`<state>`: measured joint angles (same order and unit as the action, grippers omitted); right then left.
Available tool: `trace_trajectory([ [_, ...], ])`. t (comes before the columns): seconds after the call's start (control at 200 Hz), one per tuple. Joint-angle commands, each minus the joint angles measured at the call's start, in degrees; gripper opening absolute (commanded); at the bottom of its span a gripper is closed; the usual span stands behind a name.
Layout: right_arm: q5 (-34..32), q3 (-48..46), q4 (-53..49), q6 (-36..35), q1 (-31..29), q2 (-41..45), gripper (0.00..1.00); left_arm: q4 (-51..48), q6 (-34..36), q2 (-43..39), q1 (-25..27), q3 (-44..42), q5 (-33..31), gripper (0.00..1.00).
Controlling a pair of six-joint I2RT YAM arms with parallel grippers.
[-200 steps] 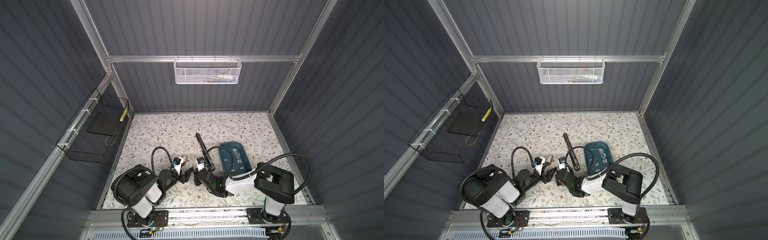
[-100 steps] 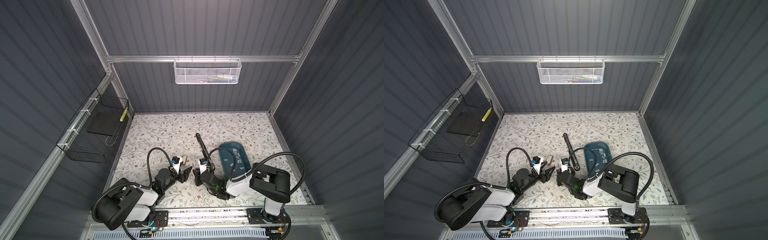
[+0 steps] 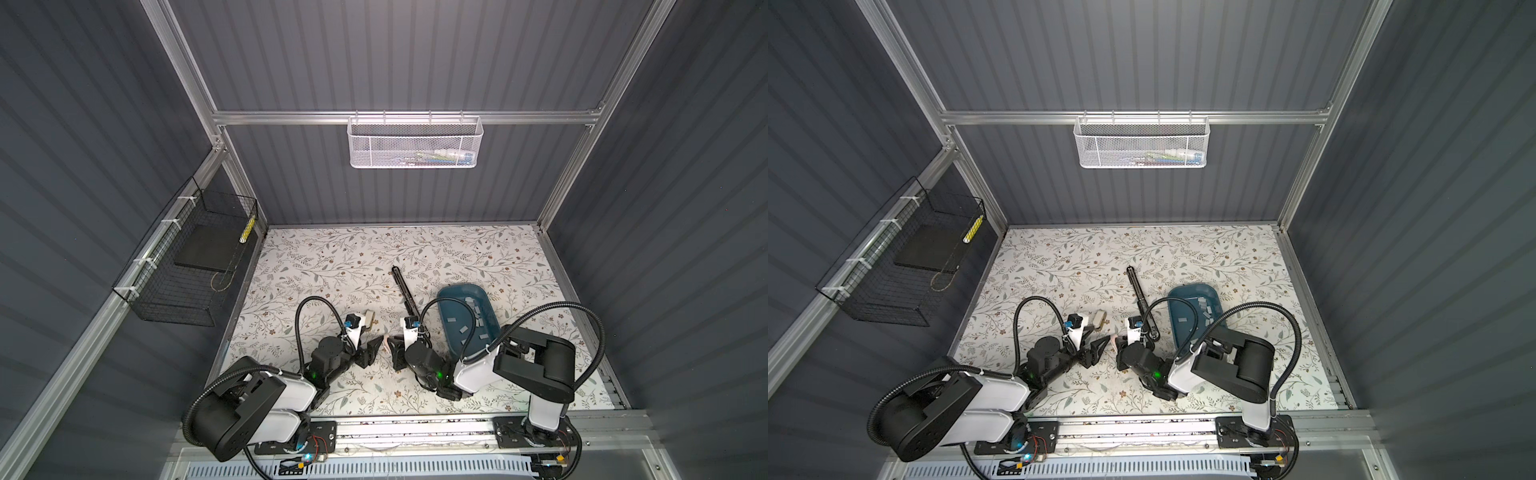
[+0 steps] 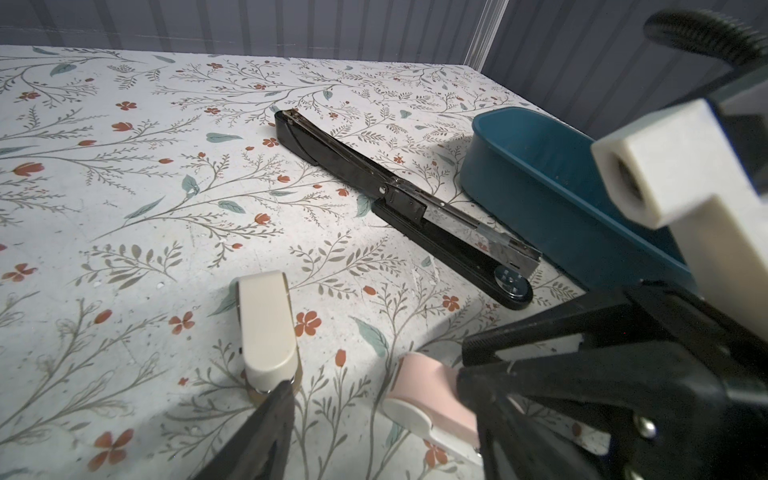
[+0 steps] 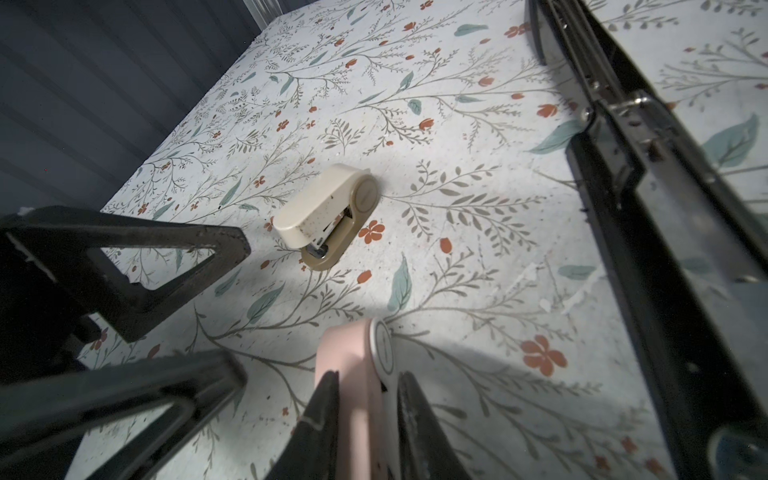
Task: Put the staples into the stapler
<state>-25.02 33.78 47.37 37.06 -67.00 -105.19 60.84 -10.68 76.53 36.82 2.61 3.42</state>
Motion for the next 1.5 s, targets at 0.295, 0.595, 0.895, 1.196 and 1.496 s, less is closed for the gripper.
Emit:
trace_trajectory([
  [0.295, -4.3, 1.2, -32.4, -3.8, -0.1, 14.4, 0.43, -10.5, -0.1, -7.6, 0.4, 2.8, -2.3, 0.75],
  [0.595, 1.8, -3.9, -21.9, -9.6, -3.2, 11.5, 0.45, -11.7, -0.5, -8.9, 0.4, 2.8, -2.0, 0.75],
  [0.895, 1.2, 0.2, -19.3, -9.0, -4.0, 3.5, 0.47, -11.7, -0.4, -9.2, 0.4, 2.7, -2.7, 0.76],
  [1.196, -4.3, 5.4, -23.6, -5.4, -3.9, -1.7, 0.47, -20.6, -3.9, -14.8, 0.4, 4.2, -10.2, 0.8],
  [1.496, -10.6, 13.3, -33.5, 0.2, -3.2, -6.5, 0.38, -26.0, -6.3, -16.6, 0.4, 5.9, -14.2, 0.83],
])
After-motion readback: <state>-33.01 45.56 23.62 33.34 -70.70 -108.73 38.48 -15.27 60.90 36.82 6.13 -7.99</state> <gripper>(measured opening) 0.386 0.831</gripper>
